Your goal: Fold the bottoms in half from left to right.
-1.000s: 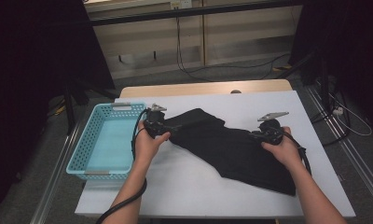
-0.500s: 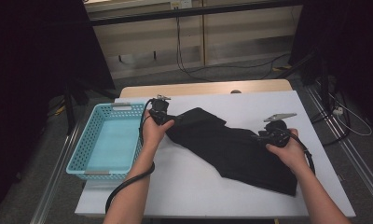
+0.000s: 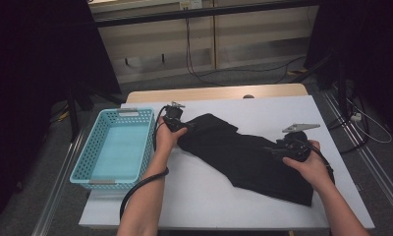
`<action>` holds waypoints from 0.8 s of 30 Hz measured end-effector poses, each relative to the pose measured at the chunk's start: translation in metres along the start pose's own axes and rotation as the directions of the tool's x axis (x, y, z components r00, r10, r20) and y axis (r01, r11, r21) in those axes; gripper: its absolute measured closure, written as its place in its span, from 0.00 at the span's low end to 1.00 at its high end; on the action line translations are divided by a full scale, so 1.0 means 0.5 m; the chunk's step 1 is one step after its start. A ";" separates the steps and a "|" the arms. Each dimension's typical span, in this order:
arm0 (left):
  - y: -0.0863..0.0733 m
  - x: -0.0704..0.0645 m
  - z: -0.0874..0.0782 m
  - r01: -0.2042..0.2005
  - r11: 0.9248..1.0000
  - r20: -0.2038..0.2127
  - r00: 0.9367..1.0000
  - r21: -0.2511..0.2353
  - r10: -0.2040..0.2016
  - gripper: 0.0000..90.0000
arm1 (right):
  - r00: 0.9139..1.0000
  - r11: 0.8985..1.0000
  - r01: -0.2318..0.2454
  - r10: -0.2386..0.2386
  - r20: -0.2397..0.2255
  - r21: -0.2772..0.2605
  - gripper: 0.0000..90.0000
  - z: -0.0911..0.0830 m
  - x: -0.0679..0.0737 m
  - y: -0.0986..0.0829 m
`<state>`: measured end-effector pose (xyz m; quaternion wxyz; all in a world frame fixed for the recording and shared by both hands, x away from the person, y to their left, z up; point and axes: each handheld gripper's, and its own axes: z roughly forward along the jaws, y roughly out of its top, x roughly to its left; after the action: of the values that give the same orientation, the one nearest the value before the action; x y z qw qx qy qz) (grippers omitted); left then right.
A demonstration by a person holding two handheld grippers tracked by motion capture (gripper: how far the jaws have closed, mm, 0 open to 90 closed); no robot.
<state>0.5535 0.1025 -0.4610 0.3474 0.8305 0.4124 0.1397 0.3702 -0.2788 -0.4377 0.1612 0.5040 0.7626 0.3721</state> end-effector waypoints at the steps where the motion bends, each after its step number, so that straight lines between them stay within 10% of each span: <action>1: 0.005 -0.003 -0.003 -0.001 1.000 0.004 1.000 0.024 0.001 0.25 | 1.000 1.000 -0.001 0.001 -0.005 0.001 0.41 -0.001 0.002 -0.001; 9: 0.018 -0.023 -0.012 0.027 0.996 0.103 0.994 0.088 -0.036 0.88 | 1.000 1.000 -0.009 0.009 -0.006 -0.017 0.41 -0.014 0.005 -0.008; 15: 0.020 -0.025 -0.027 0.099 0.988 0.085 0.990 0.120 -0.109 0.93 | 1.000 1.000 0.009 -0.010 -0.012 -0.026 0.39 -0.021 0.009 -0.006; 24: 0.039 0.019 -0.099 0.143 0.989 0.013 0.990 0.036 -0.144 0.94 | 1.000 0.999 0.006 -0.006 -0.011 -0.032 0.39 -0.024 0.008 -0.005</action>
<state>0.5454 0.1247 -0.4121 0.3452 0.8057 0.4707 0.1007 0.3593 -0.2805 -0.4307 0.1662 0.4970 0.7589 0.3866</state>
